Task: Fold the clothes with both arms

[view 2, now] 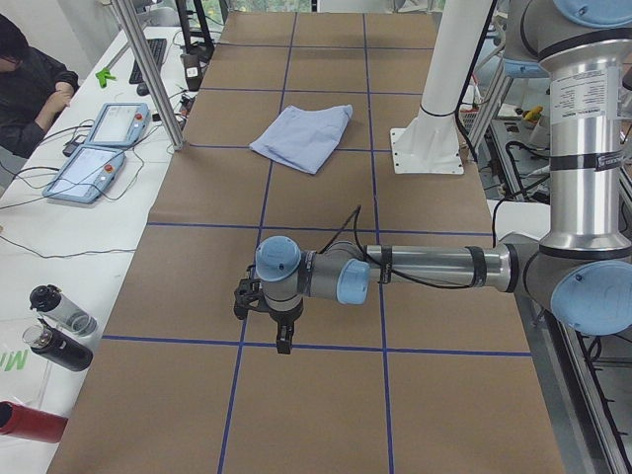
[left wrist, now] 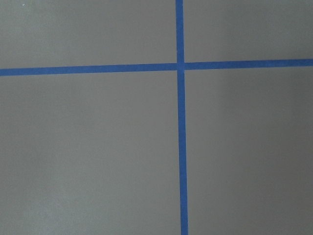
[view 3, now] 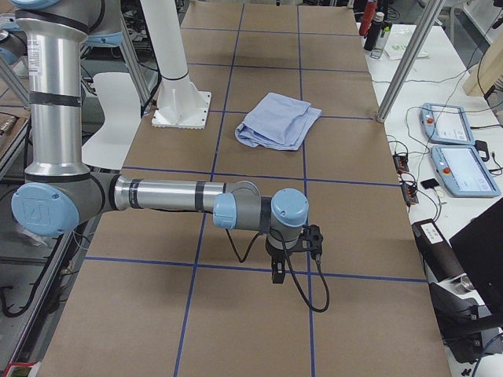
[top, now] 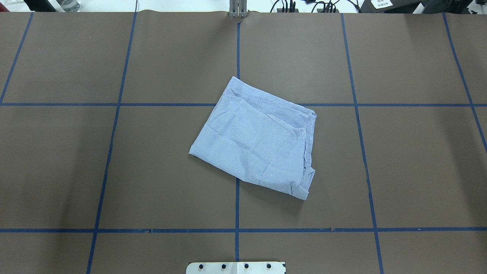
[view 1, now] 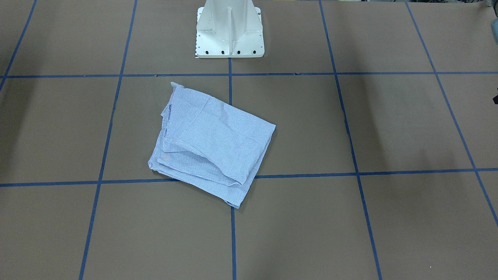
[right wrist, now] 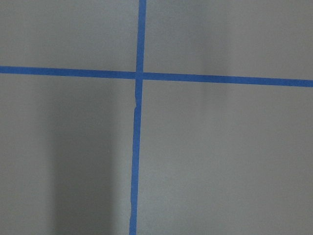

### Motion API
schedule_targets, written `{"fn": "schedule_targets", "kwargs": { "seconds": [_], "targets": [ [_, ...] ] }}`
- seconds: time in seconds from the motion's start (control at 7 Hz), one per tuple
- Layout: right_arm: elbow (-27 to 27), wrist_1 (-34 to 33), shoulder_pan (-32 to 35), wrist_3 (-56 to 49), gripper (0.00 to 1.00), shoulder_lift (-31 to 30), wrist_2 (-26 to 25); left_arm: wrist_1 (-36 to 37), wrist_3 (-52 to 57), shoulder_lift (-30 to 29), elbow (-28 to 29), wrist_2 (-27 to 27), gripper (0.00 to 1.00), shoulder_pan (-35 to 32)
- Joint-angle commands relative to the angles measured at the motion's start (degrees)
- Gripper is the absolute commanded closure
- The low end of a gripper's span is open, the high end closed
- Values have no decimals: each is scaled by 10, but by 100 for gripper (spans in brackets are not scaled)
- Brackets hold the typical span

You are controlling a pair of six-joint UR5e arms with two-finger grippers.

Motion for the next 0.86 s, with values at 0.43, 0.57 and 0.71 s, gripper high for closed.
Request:
{"fn": "schedule_targets", "kwargs": {
  "seconds": [0.43, 0.57, 0.71],
  "targets": [
    [-7, -1, -5, 2, 0, -1, 2, -1, 0, 6, -2, 1, 1, -1],
    [-7, -2, -12, 3, 0, -1, 2, 0, 0, 6, -2, 1, 1, -1],
    [-7, -1, -14, 3, 0, -1, 3, -1, 0, 7, -2, 1, 1, -1]
  ]
}}
